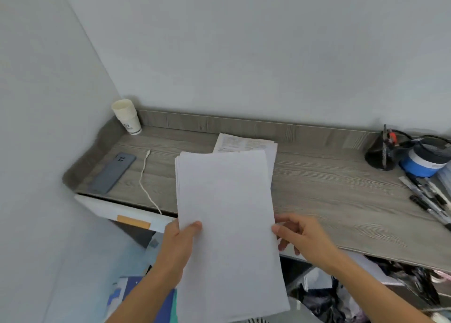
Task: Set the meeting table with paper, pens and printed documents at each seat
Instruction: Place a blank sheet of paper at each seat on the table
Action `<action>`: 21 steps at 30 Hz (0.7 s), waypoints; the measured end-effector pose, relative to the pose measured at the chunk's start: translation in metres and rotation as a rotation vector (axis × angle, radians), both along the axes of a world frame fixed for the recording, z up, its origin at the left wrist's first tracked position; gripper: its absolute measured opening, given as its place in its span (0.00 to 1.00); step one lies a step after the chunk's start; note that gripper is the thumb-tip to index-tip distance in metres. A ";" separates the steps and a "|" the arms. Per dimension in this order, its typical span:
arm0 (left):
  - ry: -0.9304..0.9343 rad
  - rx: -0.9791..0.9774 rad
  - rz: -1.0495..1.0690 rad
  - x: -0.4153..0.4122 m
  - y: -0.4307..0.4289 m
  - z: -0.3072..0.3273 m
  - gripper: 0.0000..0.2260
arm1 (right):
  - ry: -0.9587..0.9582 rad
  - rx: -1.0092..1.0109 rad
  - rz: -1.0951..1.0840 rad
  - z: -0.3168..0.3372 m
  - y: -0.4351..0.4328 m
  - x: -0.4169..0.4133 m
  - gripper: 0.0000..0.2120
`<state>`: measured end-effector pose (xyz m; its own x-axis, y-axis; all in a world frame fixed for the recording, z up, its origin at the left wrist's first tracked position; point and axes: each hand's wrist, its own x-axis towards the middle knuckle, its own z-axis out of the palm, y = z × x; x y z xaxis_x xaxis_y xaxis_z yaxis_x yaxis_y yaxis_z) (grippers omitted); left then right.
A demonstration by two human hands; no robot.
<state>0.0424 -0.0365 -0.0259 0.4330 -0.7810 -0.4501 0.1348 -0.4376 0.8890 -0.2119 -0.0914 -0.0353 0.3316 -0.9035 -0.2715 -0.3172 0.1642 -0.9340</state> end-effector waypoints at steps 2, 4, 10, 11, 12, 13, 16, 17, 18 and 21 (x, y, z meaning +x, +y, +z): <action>-0.015 0.035 0.125 0.005 0.022 -0.006 0.10 | 0.025 -0.011 0.071 -0.007 0.000 0.001 0.06; -0.040 0.045 0.261 0.001 0.046 -0.010 0.07 | 0.052 -0.005 0.141 -0.015 -0.002 -0.001 0.05; -0.017 0.134 0.660 -0.054 0.131 -0.026 0.07 | 0.078 0.105 0.385 -0.038 -0.006 -0.017 0.05; -0.004 0.139 0.720 -0.067 0.146 -0.026 0.06 | 0.088 0.114 0.427 -0.042 -0.005 -0.019 0.06; 0.006 0.145 0.769 -0.078 0.162 -0.026 0.07 | 0.096 0.124 0.460 -0.045 -0.003 -0.019 0.06; 0.011 0.157 0.820 -0.089 0.179 -0.025 0.08 | 0.102 0.129 0.495 -0.047 0.000 -0.018 0.06; 0.009 0.164 0.993 -0.123 0.232 -0.019 0.07 | 0.103 0.120 0.635 -0.049 0.019 -0.005 0.05; 0.003 0.164 1.058 -0.135 0.250 -0.017 0.07 | 0.100 0.124 0.692 -0.048 0.029 0.002 0.05; -0.003 0.163 1.123 -0.147 0.268 -0.014 0.07 | 0.098 0.125 0.756 -0.047 0.041 0.009 0.05; -0.017 0.137 1.283 -0.183 0.318 -0.005 0.08 | 0.070 0.086 0.968 -0.039 0.087 0.031 0.05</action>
